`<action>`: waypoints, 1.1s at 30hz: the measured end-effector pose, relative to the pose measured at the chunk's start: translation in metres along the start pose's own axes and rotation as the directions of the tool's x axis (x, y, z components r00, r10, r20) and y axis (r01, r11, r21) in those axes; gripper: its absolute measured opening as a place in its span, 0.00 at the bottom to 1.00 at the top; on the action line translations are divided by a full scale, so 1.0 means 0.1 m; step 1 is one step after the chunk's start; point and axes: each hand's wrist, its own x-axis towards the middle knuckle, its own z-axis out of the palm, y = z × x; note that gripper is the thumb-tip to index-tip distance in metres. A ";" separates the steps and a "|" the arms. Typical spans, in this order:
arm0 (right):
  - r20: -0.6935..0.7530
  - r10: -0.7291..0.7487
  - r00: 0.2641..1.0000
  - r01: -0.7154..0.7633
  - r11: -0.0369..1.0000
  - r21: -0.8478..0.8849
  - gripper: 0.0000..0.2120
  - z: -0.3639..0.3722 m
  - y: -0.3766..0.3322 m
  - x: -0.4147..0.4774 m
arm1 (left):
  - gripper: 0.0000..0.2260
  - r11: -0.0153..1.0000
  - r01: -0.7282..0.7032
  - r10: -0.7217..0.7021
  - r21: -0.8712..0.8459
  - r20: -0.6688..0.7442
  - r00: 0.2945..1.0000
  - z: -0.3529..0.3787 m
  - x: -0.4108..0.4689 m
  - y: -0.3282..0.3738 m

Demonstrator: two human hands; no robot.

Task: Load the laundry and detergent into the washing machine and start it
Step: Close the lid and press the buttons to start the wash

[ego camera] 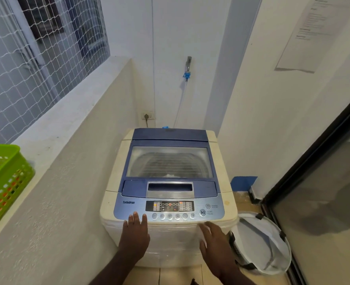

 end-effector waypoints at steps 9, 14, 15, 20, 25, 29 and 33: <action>0.065 0.222 0.973 -0.213 0.968 -0.130 0.37 -0.08 -0.17 0.26 | 0.32 0.999 0.042 -0.042 -0.007 0.035 0.999 0.05 0.03 -0.05; 0.092 0.247 0.965 -0.232 0.962 -0.145 0.37 -0.05 -0.13 0.27 | 0.29 0.996 0.058 -0.059 -0.061 -0.001 0.998 -0.14 -0.10 0.02; 0.089 0.251 0.964 -0.238 0.962 -0.135 0.37 -0.05 -0.14 0.27 | 0.29 0.996 0.065 -0.066 -0.057 -0.001 0.998 -0.13 -0.10 0.03; 0.065 0.264 0.962 -0.252 0.956 -0.152 0.37 -0.03 -0.15 0.26 | 0.32 0.998 0.060 -0.060 -0.022 0.028 0.998 0.01 -0.02 -0.01; 0.079 0.276 0.958 -0.260 0.951 -0.166 0.37 -0.02 -0.13 0.27 | 0.34 0.996 0.040 -0.042 -0.076 -0.026 0.999 0.06 0.04 0.01; 0.139 0.298 0.944 -0.281 0.950 -0.134 0.35 -0.02 -0.15 0.29 | 0.33 0.994 0.047 -0.047 -0.103 0.001 0.999 0.09 0.05 0.02; 0.225 0.346 0.911 -0.339 0.938 -0.068 0.38 -0.08 -0.15 0.37 | 0.33 0.994 0.046 -0.045 -0.103 0.008 0.999 0.10 0.04 0.04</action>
